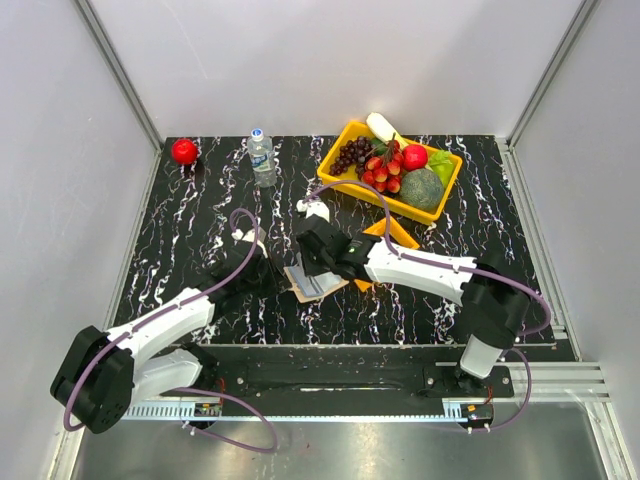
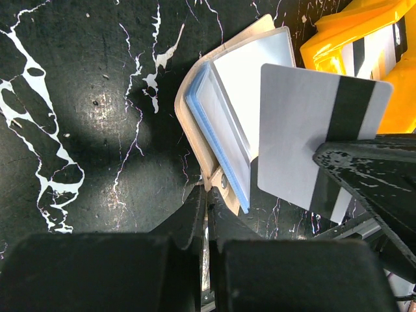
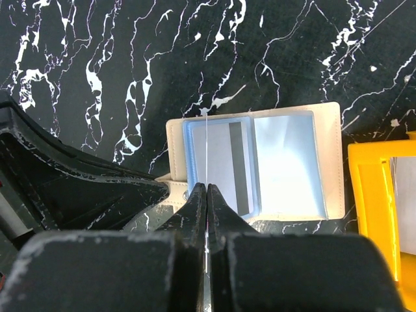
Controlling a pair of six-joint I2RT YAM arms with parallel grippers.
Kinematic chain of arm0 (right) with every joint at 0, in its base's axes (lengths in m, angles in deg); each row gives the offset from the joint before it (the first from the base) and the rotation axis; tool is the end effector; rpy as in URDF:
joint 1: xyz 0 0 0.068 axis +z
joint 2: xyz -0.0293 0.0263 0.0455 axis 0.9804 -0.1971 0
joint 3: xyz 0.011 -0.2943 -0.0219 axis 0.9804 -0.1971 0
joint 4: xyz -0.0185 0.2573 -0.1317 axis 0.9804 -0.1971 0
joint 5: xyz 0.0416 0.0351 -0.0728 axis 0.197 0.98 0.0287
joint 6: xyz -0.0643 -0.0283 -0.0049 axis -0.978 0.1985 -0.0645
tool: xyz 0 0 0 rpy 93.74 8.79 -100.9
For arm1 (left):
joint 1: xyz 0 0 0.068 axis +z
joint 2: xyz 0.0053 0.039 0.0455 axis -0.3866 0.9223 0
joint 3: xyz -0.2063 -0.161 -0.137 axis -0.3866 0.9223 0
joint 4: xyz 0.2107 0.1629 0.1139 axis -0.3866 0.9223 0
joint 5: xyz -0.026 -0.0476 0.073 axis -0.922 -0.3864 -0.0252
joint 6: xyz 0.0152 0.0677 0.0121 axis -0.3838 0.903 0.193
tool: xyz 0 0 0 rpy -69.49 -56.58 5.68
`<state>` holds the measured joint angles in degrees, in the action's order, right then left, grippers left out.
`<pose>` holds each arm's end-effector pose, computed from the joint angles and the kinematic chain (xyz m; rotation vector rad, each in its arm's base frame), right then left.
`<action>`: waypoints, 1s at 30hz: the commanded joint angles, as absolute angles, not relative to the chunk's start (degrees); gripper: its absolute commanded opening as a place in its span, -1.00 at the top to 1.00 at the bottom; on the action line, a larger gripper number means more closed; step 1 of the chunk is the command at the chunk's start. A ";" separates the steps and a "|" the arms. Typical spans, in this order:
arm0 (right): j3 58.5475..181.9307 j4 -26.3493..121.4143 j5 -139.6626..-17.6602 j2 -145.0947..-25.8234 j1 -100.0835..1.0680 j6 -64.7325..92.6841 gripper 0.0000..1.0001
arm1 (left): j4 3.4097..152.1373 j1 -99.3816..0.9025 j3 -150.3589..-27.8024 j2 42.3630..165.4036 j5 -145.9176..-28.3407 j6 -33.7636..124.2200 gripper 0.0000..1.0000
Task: Put the credit cards into the card holder
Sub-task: Turn over the card slot in the card holder.
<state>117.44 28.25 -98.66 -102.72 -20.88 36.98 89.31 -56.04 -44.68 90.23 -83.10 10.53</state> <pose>0.2382 0.3546 0.2407 -0.4743 2.3474 0.4923 0.1992 -0.1357 0.1723 -0.2392 2.4473 -0.7471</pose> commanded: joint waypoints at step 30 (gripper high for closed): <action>121.07 31.43 -99.66 -105.46 -19.31 36.17 1.00 | 87.08 -56.31 -46.09 89.82 -83.96 11.46 1.00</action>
